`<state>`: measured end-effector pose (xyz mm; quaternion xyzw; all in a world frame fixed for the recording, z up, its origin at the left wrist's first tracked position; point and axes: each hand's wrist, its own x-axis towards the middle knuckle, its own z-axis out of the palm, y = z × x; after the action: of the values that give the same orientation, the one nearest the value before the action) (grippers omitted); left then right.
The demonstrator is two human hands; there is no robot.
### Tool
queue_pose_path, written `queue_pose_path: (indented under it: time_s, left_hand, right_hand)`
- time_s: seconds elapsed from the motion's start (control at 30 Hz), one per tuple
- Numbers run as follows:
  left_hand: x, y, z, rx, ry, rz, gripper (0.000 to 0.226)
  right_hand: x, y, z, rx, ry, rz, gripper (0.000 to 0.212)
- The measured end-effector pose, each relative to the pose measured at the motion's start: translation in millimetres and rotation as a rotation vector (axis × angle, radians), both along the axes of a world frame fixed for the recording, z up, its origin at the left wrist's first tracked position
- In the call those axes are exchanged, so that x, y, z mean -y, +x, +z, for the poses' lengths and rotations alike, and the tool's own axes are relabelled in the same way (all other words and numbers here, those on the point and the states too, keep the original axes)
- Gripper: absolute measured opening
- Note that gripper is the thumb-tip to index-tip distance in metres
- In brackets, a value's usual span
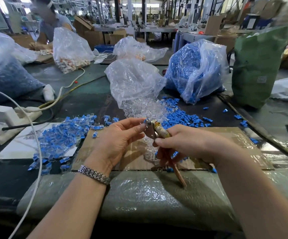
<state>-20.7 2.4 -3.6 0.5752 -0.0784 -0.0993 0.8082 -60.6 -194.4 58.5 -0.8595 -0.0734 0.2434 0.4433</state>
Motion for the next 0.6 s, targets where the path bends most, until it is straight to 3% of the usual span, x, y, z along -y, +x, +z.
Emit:
queue_pose_path:
  time_s: [0.3,0.4,0.5,0.6]
  left_hand:
    - [0.2,1.0,-3.9,-0.03,0.024,-0.018,0.037]
    - [-1.9,0.7,-4.7,0.053,0.107,0.069,0.037]
    - [-6.6,0.5,-3.3,0.209,0.344,0.293,0.015]
    - [-14.4,3.8,-4.0,0.281,0.818,0.759,0.016]
  right_hand:
    - [-9.4,-5.9,-10.9,0.081,-0.048,-0.065,0.044]
    - [-10.3,-4.6,-8.1,0.057,-0.017,-0.087,0.047]
    - [2.5,-2.1,-0.2,0.076,-0.037,-0.111,0.043]
    - [28.2,6.7,3.6,0.275,-0.287,-0.231,0.039]
